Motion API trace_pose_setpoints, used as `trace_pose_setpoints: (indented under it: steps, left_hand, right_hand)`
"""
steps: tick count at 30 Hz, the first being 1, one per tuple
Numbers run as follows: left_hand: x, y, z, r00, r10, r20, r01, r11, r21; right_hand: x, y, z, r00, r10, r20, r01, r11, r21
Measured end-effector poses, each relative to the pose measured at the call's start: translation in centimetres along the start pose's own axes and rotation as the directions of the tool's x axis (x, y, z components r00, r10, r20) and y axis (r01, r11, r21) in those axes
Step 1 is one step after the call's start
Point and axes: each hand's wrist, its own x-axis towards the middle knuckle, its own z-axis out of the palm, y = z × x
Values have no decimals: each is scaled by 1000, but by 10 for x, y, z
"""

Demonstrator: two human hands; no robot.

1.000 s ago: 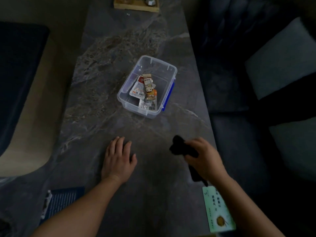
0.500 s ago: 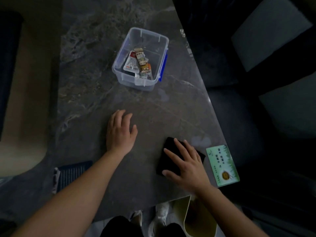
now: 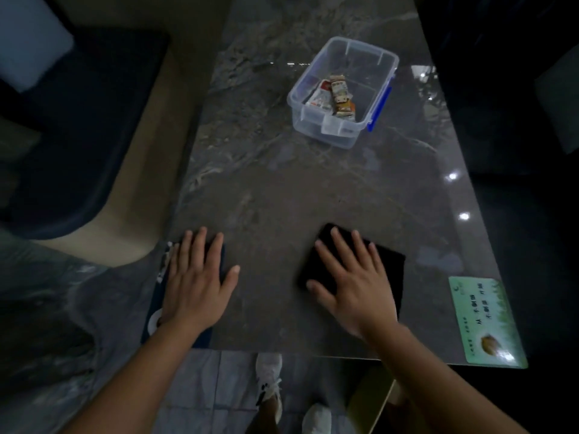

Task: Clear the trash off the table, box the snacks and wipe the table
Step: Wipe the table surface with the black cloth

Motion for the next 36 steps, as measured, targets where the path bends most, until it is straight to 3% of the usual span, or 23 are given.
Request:
trace_pose_setpoints:
  steps: [2,3,6,8,9,11,13,14,19,20,22,24,27,29,30,34,36]
  left_hand:
    - [0,0,1,1000,-7,6,7,1000,9]
    - [1,1,0,1000,-9,-1,9,1000,10]
    - [0,3,-2,1000,-13,-16,13,1000,-1]
    - [0,2,-2,999,-15,-32,15,1000,-17]
    - [0,1,0,999,-16,-37,15,1000,-21]
    - [0,-1,1,998,-18,-54,17,1000,-18]
    - [0,-1,2,997,-21,-69,19,1000,-16]
    - [0,-1,2,997,-20,-73,19,1000,-20]
    - [0,-8,0,998,17,-67,-26,990,-135]
    - [1,-14,-1,998,26,-60,-37,982,-183]
    - [0,-27,-1,996,81,-46,-89,970,-224]
    - [-4,-33,1,988,142,-54,-149,974,-171]
    - [-10,-33,4,985,158,-67,-165,981,-102]
    - [-11,-34,4,987,141,-80,-148,985,-87]
    - [-11,-35,3,988,132,-82,-139,987,-83]
    - [-11,-34,2,992,101,-78,-108,990,-93]
    - [-11,-33,0,993,102,-61,-107,990,-92]
  right_hand:
    - [15,-19,2,992,120,-35,-120,993,4]
    - [14,-31,6,994,99,-43,-98,995,8]
    - [-7,-49,20,976,-216,-17,216,976,2]
    - [4,-35,17,942,-335,13,336,941,-43]
    - [19,-28,14,949,-314,7,314,947,-65]
    - [54,-23,2,996,-83,-38,81,995,-54]
    - [73,-40,0,992,113,-57,-114,993,-10]
    - [69,-55,5,991,114,-66,-115,993,-6]
    - [11,-74,17,961,-277,13,278,960,-36]
    - [14,-67,13,964,-265,27,266,963,-41]
    - [23,-66,5,995,-100,-8,100,995,2]
    - [22,-96,9,999,22,-42,-21,999,34]
    - [-5,-135,31,983,-181,-24,182,983,17]
    - [7,-121,31,959,-285,-8,284,958,-32]
    - [23,-109,27,964,-265,-28,263,963,-59]
    - [80,-111,12,993,80,-86,-79,997,12]
    - [67,-134,24,994,-49,-98,51,999,18]
